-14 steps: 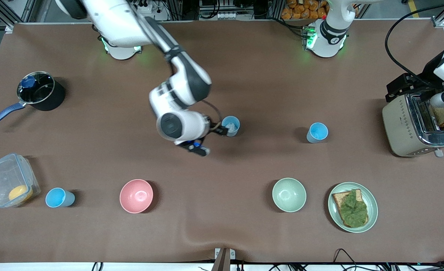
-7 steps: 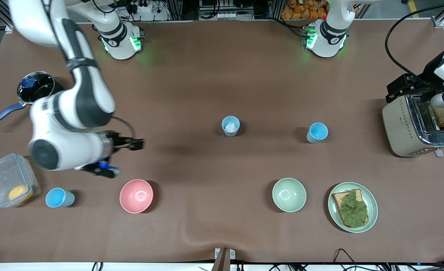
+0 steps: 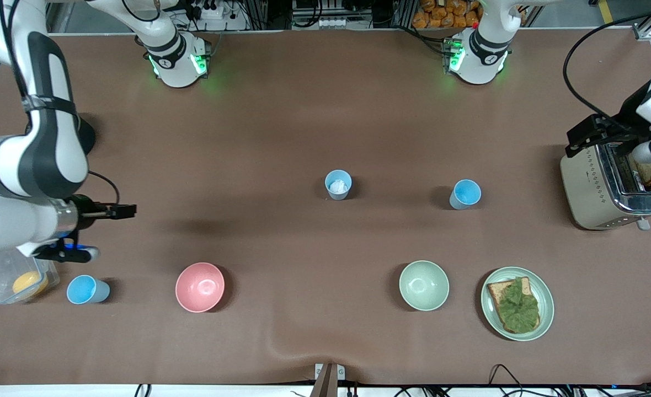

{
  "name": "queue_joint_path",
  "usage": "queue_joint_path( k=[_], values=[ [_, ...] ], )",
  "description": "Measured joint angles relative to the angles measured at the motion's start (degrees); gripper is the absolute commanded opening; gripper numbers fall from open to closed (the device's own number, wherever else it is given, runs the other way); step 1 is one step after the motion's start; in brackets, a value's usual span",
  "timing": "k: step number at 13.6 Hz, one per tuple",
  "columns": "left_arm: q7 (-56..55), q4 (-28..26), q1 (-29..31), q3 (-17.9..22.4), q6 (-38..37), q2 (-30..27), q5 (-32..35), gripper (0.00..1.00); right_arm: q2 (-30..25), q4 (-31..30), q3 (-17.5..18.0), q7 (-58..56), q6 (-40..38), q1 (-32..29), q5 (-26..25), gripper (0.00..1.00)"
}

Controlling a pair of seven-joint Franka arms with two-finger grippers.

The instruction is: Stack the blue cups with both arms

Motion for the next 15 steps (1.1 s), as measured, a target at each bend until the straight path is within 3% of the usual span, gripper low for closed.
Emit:
queue_joint_path(
  k=[3, 6, 10, 15],
  values=[
    [0.0, -4.6, -0.4, -0.4, 5.5, 1.4, 0.0, 1.00, -10.4, -11.9, 0.0, -0.1, 8.1, -1.1, -0.7, 1.00],
    [0.0, -7.7, -0.5, -0.5, 6.8, 3.5, 0.0, 1.00, -21.8, -19.9, 0.0, -0.2, 9.3, -1.4, -1.7, 1.00],
    [-0.1, -12.3, -2.9, -1.6, 14.0, 6.3, -0.3, 1.00, -28.6, -19.8, -0.4, -0.2, 5.2, -1.7, -4.3, 1.00],
    [-2.5, -21.8, -5.3, -2.9, 28.6, 9.3, -3.0, 1.00, -29.5, -11.4, -0.5, -0.2, -3.7, -2.0, -4.5, 1.00]
  ],
)
